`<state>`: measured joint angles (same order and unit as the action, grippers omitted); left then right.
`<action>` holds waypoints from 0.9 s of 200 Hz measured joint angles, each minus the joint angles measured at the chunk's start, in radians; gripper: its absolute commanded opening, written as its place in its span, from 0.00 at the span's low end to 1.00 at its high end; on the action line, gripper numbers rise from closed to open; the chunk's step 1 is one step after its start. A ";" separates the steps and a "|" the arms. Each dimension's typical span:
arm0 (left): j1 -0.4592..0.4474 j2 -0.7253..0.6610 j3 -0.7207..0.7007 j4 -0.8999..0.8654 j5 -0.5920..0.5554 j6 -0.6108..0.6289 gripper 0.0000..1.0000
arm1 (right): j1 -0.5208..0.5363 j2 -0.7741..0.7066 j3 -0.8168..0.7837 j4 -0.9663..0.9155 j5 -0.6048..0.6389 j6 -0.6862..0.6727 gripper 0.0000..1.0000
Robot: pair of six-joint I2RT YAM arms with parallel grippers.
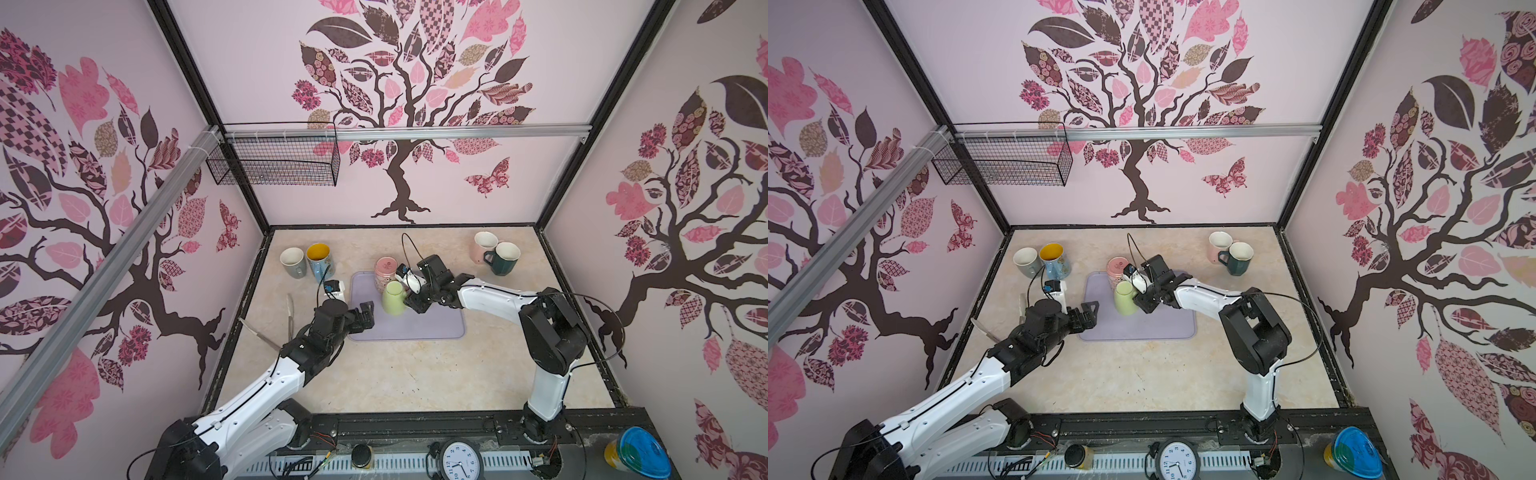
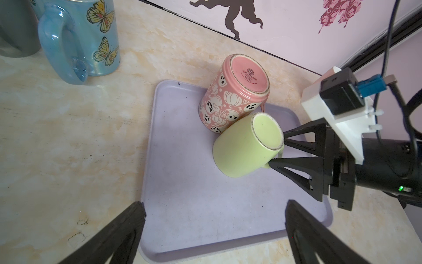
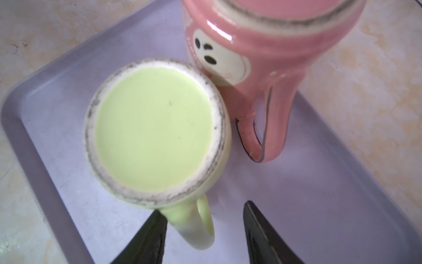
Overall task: Turn the mug right side up
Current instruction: Rotate the mug on the tray.
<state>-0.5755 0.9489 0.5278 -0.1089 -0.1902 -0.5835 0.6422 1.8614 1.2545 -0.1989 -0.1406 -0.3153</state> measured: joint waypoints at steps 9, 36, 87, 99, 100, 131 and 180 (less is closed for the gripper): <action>0.000 0.001 0.000 0.000 0.000 0.000 0.98 | 0.003 0.000 0.005 -0.007 0.003 -0.003 0.55; 0.000 0.002 0.000 0.000 0.000 -0.001 0.98 | 0.008 0.000 0.008 -0.021 0.011 -0.006 0.46; 0.000 0.003 0.000 0.001 0.000 -0.005 0.98 | 0.021 0.013 0.056 -0.074 0.045 -0.029 0.43; 0.000 0.003 0.000 0.000 0.000 -0.008 0.98 | 0.025 0.018 0.062 -0.081 0.053 -0.031 0.43; 0.000 0.003 0.000 0.000 0.000 -0.008 0.98 | 0.025 0.018 0.062 -0.081 0.053 -0.031 0.43; 0.000 0.003 0.000 0.000 0.000 -0.011 0.98 | 0.037 0.040 0.082 -0.108 0.070 -0.042 0.42; 0.000 0.003 0.000 0.000 0.000 -0.014 0.98 | 0.056 0.088 0.146 -0.169 0.089 -0.063 0.37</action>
<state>-0.5755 0.9520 0.5278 -0.1085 -0.1905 -0.5980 0.6979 1.9495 1.4006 -0.3683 -0.0513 -0.3782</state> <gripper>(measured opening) 0.984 0.375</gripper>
